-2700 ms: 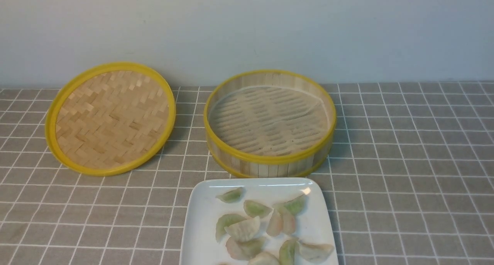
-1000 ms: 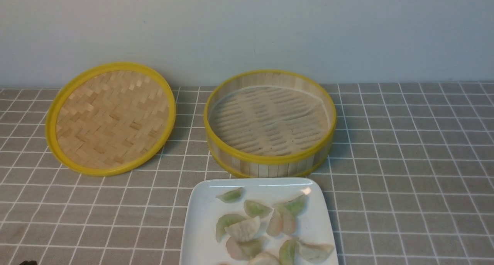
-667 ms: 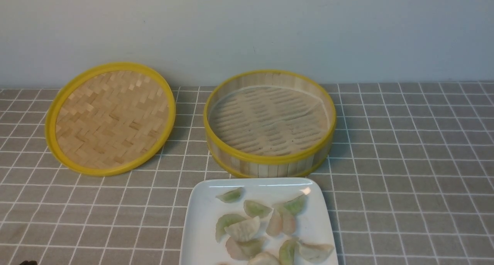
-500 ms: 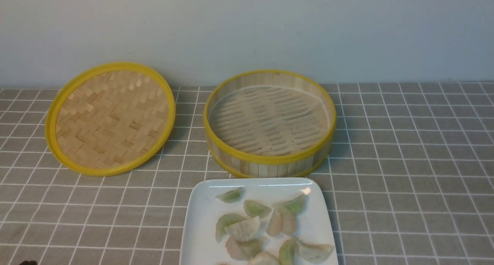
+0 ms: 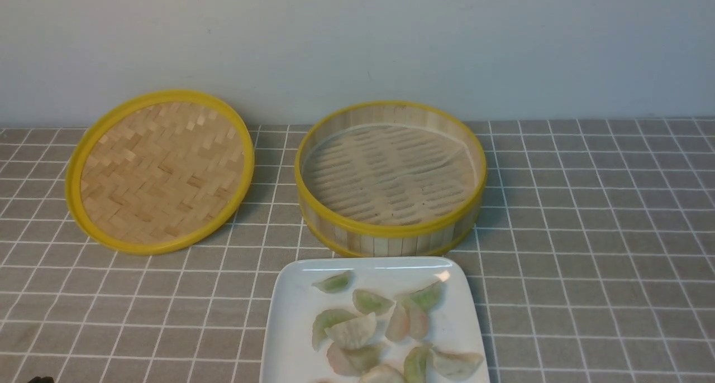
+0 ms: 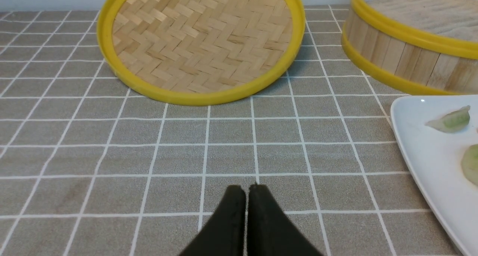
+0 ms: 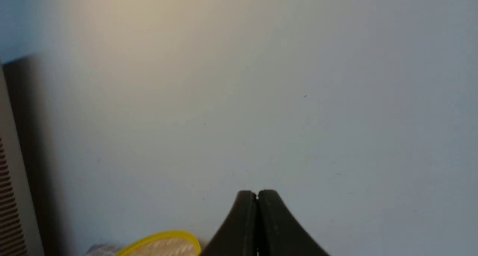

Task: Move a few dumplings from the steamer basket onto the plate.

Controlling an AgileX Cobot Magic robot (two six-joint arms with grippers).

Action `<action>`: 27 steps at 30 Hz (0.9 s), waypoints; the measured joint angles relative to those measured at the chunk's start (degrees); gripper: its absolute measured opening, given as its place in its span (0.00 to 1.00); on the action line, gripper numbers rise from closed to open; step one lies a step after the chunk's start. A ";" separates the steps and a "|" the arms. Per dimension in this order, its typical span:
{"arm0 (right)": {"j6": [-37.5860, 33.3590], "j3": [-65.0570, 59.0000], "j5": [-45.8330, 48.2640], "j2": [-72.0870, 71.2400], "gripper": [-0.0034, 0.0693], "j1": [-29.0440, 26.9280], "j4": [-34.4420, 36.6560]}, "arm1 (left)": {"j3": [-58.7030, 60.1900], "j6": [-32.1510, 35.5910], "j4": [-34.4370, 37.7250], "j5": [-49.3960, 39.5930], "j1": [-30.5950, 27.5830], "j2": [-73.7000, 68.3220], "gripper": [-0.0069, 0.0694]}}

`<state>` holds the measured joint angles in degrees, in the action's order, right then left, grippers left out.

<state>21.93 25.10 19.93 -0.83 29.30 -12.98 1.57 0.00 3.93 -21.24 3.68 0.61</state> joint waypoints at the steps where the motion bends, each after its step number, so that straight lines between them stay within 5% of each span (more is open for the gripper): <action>1: -5.21 -1.28 -0.69 0.00 0.03 0.00 4.40 | 0.00 0.00 0.00 0.00 0.00 0.00 0.09; 7: -20.26 -6.15 -2.23 0.00 0.03 0.00 16.49 | 0.00 0.00 0.00 0.00 0.00 0.00 0.09; 13: -22.30 -9.80 -2.28 0.00 0.03 -0.62 18.72 | 0.00 0.00 -0.01 0.00 0.00 0.00 0.09; 20: -22.44 -16.02 -0.05 0.00 0.03 -17.79 17.82 | 0.00 0.00 -0.01 -0.01 0.00 0.00 0.09; 21: -22.66 -18.87 0.39 0.00 0.03 -23.65 17.82 | 0.00 0.00 -0.01 -0.01 0.00 0.00 0.09; 27: -22.71 -26.18 2.17 0.06 0.03 -34.53 17.70 | 0.00 0.00 -0.01 -0.06 0.00 0.00 0.09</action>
<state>-0.78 -1.08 22.10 -0.77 -5.24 4.72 1.57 0.00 3.92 -21.30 3.68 0.61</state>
